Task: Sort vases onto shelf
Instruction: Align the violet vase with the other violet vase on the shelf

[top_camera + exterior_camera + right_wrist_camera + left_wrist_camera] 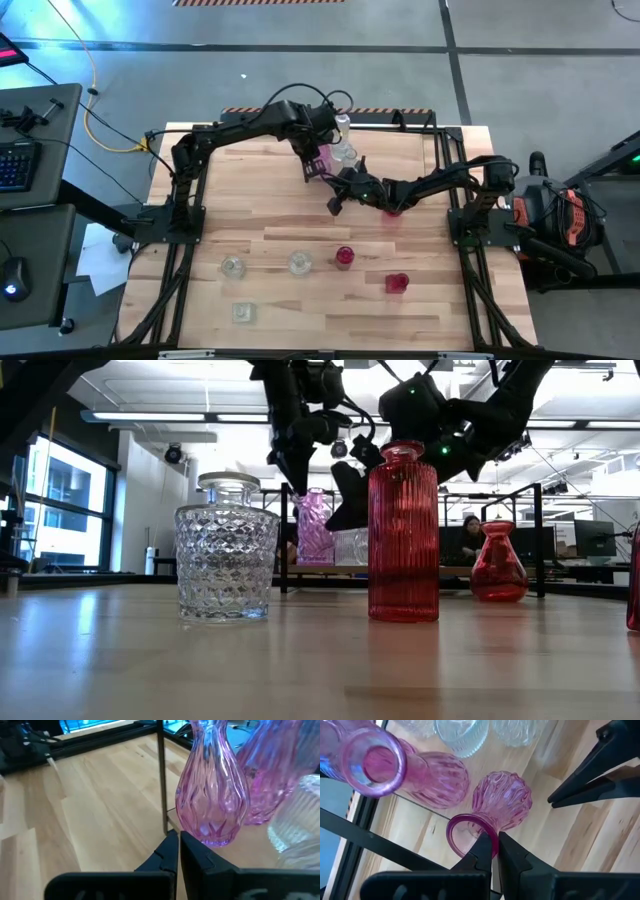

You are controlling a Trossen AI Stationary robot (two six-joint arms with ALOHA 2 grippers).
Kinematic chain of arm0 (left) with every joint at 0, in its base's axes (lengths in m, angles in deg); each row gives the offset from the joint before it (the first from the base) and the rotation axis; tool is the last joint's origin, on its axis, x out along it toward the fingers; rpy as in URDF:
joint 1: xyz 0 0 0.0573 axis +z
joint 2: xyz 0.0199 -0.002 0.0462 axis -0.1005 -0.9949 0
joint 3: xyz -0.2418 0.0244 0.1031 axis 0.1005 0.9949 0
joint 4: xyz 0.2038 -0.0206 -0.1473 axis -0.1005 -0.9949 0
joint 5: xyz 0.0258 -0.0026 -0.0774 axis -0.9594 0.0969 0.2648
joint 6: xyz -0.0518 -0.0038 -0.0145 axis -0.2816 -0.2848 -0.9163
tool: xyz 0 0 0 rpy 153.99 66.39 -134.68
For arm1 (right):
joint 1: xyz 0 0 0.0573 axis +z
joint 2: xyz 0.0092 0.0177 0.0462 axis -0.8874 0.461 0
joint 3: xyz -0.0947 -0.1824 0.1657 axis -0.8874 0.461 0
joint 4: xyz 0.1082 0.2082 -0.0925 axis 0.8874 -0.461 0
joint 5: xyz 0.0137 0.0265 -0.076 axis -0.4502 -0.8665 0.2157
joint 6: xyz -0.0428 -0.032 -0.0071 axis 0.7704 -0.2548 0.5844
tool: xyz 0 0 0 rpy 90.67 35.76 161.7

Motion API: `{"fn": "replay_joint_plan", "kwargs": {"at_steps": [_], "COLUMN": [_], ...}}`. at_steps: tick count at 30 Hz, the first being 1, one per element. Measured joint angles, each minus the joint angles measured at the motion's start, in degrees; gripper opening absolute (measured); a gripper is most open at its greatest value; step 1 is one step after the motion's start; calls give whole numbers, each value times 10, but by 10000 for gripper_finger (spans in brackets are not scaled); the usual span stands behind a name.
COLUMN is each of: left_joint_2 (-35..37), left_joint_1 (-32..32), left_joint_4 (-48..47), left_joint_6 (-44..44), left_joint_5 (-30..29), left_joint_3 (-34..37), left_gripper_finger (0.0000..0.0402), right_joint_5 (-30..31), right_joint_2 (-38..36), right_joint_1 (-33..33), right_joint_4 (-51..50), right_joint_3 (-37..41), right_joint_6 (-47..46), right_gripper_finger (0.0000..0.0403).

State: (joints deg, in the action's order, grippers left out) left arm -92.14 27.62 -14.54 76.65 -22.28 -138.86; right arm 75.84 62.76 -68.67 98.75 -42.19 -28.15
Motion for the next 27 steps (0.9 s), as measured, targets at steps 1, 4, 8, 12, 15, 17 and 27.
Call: {"fn": "replay_joint_plan", "kwargs": {"at_steps": [1, 4, 8, 12, 15, 17, 27], "left_joint_2": [0, 0, 0, 0, 0, 0, 0], "left_joint_1": [0, 0, 0, 0, 0, 0, 0], "left_joint_4": [2, 0, 1, 6, 13, 15, 18], "left_joint_6": [0, -1, -2, -2, -3, -3, -5], "left_joint_5": [0, 0, 0, 5, 5, 5, 13], "left_joint_3": [0, 0, 0, 0, 0, 0, 0], "left_gripper_finger": [0, 0, 0, 0, 0, 0, 0], "right_joint_5": [6, 9, 7, -6, -14, -15, -14], "right_joint_2": [0, 0, 0, 0, 0, 0, 1], "right_joint_1": [0, -5, -16, -27, -33, -33, -35], "right_joint_4": [0, 7, 7, 9, 12, 13, 16], "right_joint_3": [0, 0, 0, 0, 0, 0, 0], "right_joint_6": [2, 6, 5, 5, 8, 14, 19], "right_gripper_finger": [0, 0, 0, 0, 0, 0, 0]}}
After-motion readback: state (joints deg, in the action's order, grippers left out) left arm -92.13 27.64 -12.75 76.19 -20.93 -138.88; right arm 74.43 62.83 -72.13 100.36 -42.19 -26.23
